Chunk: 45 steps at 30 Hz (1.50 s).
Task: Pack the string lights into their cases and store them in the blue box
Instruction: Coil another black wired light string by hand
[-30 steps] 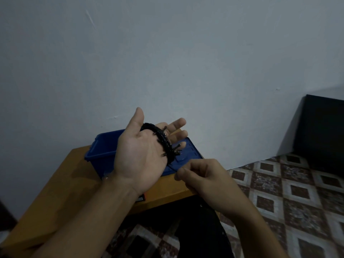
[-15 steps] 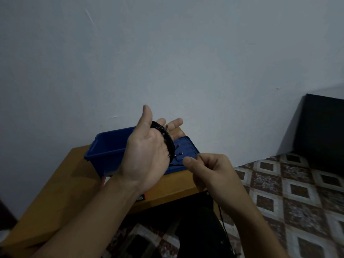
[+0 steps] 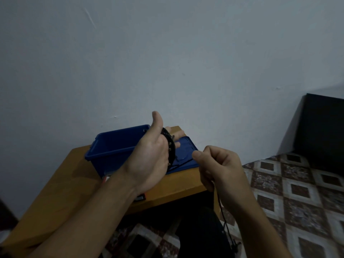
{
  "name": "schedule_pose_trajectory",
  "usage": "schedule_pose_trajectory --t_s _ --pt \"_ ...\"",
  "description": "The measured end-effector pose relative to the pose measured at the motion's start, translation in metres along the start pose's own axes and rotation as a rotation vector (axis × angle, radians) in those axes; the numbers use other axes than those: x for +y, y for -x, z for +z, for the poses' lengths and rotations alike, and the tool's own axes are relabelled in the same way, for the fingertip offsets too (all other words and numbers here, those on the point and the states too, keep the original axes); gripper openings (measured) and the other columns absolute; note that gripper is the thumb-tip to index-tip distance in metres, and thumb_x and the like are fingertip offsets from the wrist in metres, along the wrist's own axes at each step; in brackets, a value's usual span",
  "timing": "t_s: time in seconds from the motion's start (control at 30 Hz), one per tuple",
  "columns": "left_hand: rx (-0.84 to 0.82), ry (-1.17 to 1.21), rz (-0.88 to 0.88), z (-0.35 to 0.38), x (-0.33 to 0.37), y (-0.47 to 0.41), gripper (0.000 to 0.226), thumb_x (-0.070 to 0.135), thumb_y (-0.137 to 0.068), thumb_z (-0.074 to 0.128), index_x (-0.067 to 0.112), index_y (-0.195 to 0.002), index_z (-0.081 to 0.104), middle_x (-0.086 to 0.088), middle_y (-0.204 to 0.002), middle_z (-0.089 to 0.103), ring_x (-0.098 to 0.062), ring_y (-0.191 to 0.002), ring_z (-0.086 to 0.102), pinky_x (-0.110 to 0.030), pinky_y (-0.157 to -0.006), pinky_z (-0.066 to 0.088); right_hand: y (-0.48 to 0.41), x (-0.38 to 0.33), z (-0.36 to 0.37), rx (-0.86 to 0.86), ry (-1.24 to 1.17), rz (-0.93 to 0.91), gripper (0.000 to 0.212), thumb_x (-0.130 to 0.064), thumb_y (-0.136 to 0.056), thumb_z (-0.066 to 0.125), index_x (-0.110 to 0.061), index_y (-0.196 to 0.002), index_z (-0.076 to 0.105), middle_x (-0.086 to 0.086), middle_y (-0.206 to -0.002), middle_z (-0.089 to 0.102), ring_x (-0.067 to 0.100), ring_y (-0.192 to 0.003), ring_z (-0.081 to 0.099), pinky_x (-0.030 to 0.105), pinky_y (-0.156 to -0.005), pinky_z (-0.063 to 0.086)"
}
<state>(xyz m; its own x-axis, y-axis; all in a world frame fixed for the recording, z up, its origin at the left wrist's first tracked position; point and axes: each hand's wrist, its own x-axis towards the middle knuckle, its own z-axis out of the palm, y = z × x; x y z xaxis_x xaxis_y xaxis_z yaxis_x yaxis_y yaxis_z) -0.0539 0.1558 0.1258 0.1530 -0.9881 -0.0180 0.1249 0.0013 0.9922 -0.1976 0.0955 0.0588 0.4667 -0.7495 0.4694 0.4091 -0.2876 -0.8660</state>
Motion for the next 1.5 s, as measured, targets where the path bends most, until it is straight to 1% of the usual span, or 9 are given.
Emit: schedule_pose_trajectory --t_s 0.1,0.27,0.47,0.53,0.63,0.77,0.9,1.2,1.5 --pt "-0.033 -0.109 -0.109 -0.005 -0.004 -0.002 0.098 0.079 -0.087 0.014 0.014 -0.16 0.007 0.001 -0.153 0.044 -0.017 -0.141 0.039 -0.032 -0.107 0.024 -0.001 -0.002 -0.002 -0.007 -0.028 0.011 0.039 -0.028 -0.087 0.067 -0.018 -0.056 0.045 -0.003 -0.048 0.035 0.011 -0.04 0.026 0.022 -0.041 0.026" --pt "-0.126 -0.172 -0.226 -0.013 -0.01 -0.005 0.105 0.083 -0.085 0.02 0.004 -0.152 0.032 -0.009 -0.122 0.068 -0.023 -0.114 0.063 -0.039 -0.106 0.04 -0.002 0.001 -0.005 -0.011 -0.026 -0.003 0.034 -0.042 -0.077 0.068 -0.019 -0.059 0.05 -0.006 -0.05 0.037 0.008 -0.042 0.026 0.02 -0.042 0.026" --pt "-0.219 -0.32 -0.264 -0.007 -0.006 0.0 0.107 0.082 -0.088 0.012 -0.006 -0.125 0.061 -0.018 -0.092 0.066 -0.03 -0.087 0.056 -0.045 -0.089 0.041 -0.004 0.003 -0.01 -0.098 -0.108 0.02 0.021 -0.023 -0.073 0.062 -0.004 -0.07 0.054 -0.003 -0.053 0.036 0.012 -0.045 0.024 0.022 -0.044 0.022" --pt "-0.24 -0.34 -0.269 -0.006 -0.005 0.003 0.109 0.082 -0.088 0.013 -0.011 -0.117 0.063 -0.018 -0.08 0.063 -0.031 -0.08 0.054 -0.049 -0.092 0.043 -0.005 0.001 -0.01 -0.128 -0.152 0.055 0.009 -0.01 -0.069 0.052 -0.006 -0.071 0.06 -0.001 -0.053 0.04 0.012 -0.044 0.023 0.022 -0.044 0.02" --pt "-0.238 -0.401 -0.269 -0.006 -0.004 0.007 0.108 0.083 -0.087 0.012 -0.009 -0.098 0.068 -0.017 -0.069 0.059 -0.028 -0.065 0.053 -0.05 -0.095 0.047 -0.002 -0.001 -0.006 -0.107 -0.099 0.005 0.012 -0.009 -0.077 0.051 -0.008 -0.071 0.062 -0.006 -0.051 0.047 0.011 -0.044 0.026 0.023 -0.044 0.021" --pt "-0.265 -0.469 -0.287 -0.005 -0.002 0.009 0.106 0.084 -0.085 0.009 -0.006 -0.08 0.066 -0.013 -0.055 0.055 -0.024 -0.051 0.049 -0.028 -0.06 0.051 -0.001 -0.002 -0.002 -0.054 -0.026 -0.063 0.019 -0.016 -0.089 0.06 -0.005 -0.073 0.061 -0.008 -0.051 0.043 0.007 -0.043 0.031 0.018 -0.044 0.028" --pt "-0.292 -0.524 -0.311 -0.003 -0.001 0.01 0.1 0.084 -0.084 0.008 0.002 -0.054 0.057 -0.007 -0.041 0.05 -0.017 -0.034 0.043 -0.033 -0.052 0.043 -0.001 -0.002 0.001 -0.04 0.021 -0.11 0.021 -0.01 -0.097 0.062 0.004 -0.08 0.061 -0.013 -0.052 0.051 -0.002 -0.044 0.043 0.009 -0.048 0.035" --pt "-0.478 -0.311 -0.265 -0.018 -0.01 0.003 0.089 0.088 -0.083 0.027 0.011 -0.041 0.041 -0.009 -0.035 0.04 -0.019 -0.028 0.04 -0.033 -0.051 0.046 -0.002 -0.003 0.001 -0.028 0.034 -0.036 0.026 -0.022 -0.093 0.062 0.003 -0.085 0.065 -0.013 -0.053 0.052 -0.002 -0.042 0.043 0.008 -0.047 0.035" --pt "-0.658 0.053 -0.194 -0.02 -0.012 0.003 0.061 0.04 -0.096 0.037 0.007 -0.047 0.054 -0.01 -0.038 0.05 -0.018 -0.032 0.049 -0.031 -0.053 0.049 -0.003 0.006 0.001 -0.109 0.012 0.09 0.013 -0.025 -0.097 0.062 -0.017 -0.089 0.068 0.0 -0.06 0.049 0.005 -0.044 0.035 0.015 -0.044 0.03"
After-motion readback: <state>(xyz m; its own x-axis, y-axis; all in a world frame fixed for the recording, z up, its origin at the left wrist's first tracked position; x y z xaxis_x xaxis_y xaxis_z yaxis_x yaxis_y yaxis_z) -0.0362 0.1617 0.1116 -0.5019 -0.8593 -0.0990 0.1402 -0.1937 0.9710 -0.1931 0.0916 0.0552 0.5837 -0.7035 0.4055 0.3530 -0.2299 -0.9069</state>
